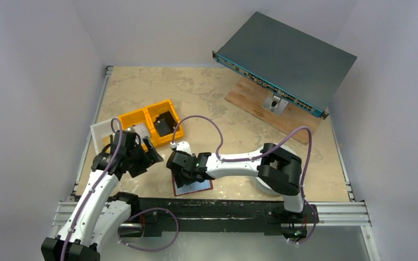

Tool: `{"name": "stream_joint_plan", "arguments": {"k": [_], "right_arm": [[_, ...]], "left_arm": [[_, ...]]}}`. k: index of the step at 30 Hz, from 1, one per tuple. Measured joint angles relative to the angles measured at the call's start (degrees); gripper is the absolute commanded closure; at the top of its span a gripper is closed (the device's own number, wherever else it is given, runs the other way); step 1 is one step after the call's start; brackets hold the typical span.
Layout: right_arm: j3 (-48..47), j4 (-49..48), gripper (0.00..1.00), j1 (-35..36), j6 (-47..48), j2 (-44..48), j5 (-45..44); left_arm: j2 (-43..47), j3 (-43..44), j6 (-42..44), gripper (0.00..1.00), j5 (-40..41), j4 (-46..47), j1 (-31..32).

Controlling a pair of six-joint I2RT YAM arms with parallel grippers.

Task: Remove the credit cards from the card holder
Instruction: Remove the credit card from the card holder.

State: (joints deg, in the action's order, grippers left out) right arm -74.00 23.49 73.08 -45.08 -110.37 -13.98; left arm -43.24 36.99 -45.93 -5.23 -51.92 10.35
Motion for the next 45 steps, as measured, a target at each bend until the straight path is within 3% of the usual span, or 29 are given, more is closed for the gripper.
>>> {"name": "stream_joint_plan", "arguments": {"k": [8,16,20,28,35,45], "right_arm": [[-3.1,3.1,0.42,1.1,0.0,-2.6,-2.7],[-3.0,2.8,0.74,1.0,-0.1,-2.9,-2.8],[0.5,-0.7,0.81,-0.2,-0.5,-1.1,-1.4],[9.2,-10.6,0.9,-4.3,-1.0,3.2,6.7],[13.6,-16.7,0.92,-7.6,-1.6,4.5,14.6],[15.6,-20.2,0.94,-9.2,-2.0,4.7,18.7]], "left_arm": [[-1.3,0.1,0.0,0.2,-0.5,0.1,-0.2],[-1.5,-0.1,0.0,0.2,-2.2,1.0,-0.2],[-1.8,-1.1,0.0,0.22,-3.8,2.2,-0.2],[-4.5,-7.3,-0.3,0.36,-12.3,8.8,0.1],[-5.7,-12.7,-2.4,0.58,-16.5,14.1,3.7],[-7.7,-14.3,-4.3,0.64,-17.7,20.0,9.5]]}}
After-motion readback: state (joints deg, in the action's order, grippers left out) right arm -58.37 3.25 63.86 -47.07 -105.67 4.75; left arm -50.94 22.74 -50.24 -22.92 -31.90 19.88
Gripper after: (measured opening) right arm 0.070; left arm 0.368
